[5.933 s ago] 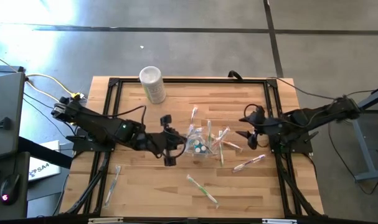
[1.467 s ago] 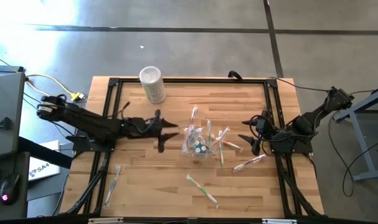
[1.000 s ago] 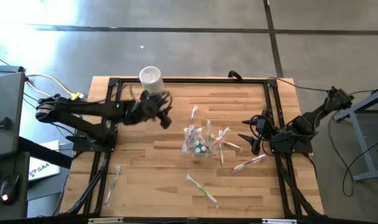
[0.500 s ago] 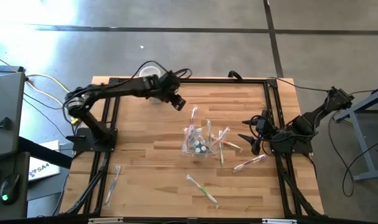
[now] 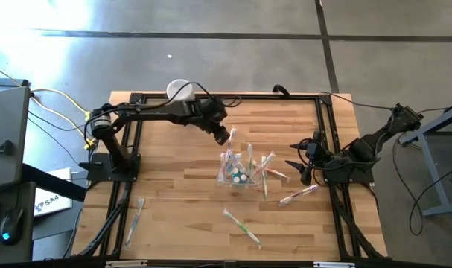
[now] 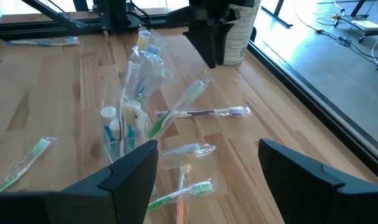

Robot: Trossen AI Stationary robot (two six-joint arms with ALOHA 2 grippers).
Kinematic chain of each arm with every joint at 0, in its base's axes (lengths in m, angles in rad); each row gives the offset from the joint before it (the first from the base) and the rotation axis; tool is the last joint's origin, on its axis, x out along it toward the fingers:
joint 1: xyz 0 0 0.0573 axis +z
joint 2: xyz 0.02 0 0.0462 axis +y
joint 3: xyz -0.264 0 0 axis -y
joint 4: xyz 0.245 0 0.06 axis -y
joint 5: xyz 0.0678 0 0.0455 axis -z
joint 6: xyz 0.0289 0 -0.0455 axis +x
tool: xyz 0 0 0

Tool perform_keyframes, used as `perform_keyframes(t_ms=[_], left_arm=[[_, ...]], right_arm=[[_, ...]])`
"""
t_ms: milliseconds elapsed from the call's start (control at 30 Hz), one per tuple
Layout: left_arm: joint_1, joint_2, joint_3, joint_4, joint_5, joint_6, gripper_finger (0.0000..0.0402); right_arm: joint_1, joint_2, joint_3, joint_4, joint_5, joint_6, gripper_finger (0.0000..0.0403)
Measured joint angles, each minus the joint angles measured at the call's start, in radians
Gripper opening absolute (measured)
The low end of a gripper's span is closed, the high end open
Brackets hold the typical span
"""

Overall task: Pick & Place toothbrushing station
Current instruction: Put the violet toothbrush into the left section of the transparent organizer

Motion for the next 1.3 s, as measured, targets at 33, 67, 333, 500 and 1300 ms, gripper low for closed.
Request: perform_keyframes(t_ms=[33,67,333,500,1300], left_arm=[[0.0,0.0,0.0,0.0,0.003,0.008,0.0151],[0.001,0.0,0.0,0.0,0.003,0.01,0.0151],[0.003,0.04,0.001,0.028,0.053,0.054,0.0172],[0.004,0.085,0.0,0.056,0.106,0.044,0.0238],[-0.101,0.182,0.003,0.068,-0.059,-0.183,0.0313]], right_arm=[[0.0,0.0,0.0,0.0,0.0,0.0,0.027],[0.0,0.0,0.0,0.0,0.0,0.0,0.027],[0.0,0.0,0.0,-0.001,0.0,0.0,0.027],[0.0,0.0,0.0,-0.006,0.0,0.0,0.027],[0.0,0.012,0.0,-0.022,0.0,0.027,0.027]])
